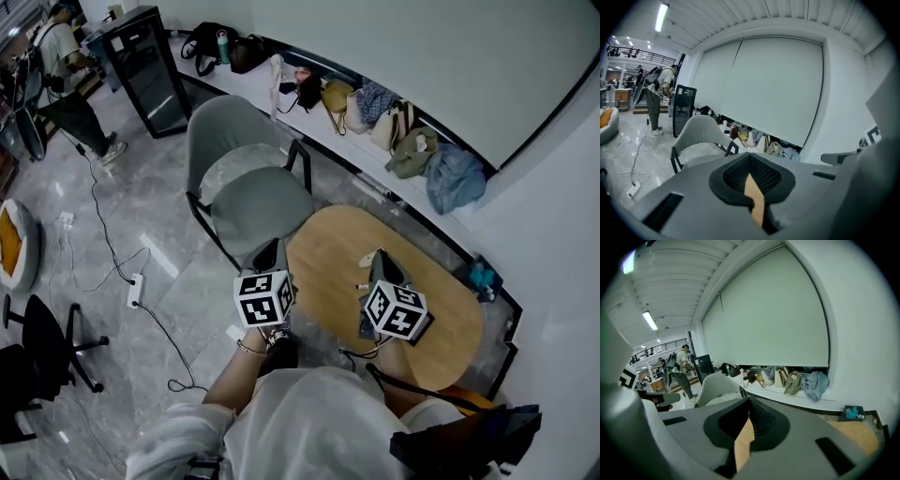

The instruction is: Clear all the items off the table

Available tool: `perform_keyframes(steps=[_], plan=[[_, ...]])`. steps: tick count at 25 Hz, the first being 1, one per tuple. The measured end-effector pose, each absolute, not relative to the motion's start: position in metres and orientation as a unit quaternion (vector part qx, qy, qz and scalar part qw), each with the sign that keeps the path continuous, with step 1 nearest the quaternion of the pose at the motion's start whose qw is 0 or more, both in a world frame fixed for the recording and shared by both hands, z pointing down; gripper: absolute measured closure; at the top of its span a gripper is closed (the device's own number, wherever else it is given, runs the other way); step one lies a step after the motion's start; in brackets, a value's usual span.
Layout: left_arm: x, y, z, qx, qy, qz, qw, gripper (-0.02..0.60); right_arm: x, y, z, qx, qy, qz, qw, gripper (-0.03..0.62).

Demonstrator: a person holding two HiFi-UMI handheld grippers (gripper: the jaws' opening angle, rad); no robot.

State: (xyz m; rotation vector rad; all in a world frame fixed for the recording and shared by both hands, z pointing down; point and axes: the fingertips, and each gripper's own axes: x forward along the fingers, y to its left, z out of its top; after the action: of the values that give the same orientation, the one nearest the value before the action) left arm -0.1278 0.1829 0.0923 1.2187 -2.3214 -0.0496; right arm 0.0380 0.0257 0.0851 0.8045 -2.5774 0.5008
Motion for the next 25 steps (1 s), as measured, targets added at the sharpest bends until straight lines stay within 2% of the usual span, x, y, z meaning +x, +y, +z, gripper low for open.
perform_keyframes(steps=[9,25], plan=[[-0.180,0.150,0.128,0.491,-0.818,0.001,0.299,0.574,0.011,0.016,0.101,0.341,-0.896,0.172,0.226,0.569],[-0.147,0.090,0.190,0.517,-0.779,0.052,0.350,0.574,0.023,-0.040,0.153,0.357,-0.874,0.196,0.264,0.569]])
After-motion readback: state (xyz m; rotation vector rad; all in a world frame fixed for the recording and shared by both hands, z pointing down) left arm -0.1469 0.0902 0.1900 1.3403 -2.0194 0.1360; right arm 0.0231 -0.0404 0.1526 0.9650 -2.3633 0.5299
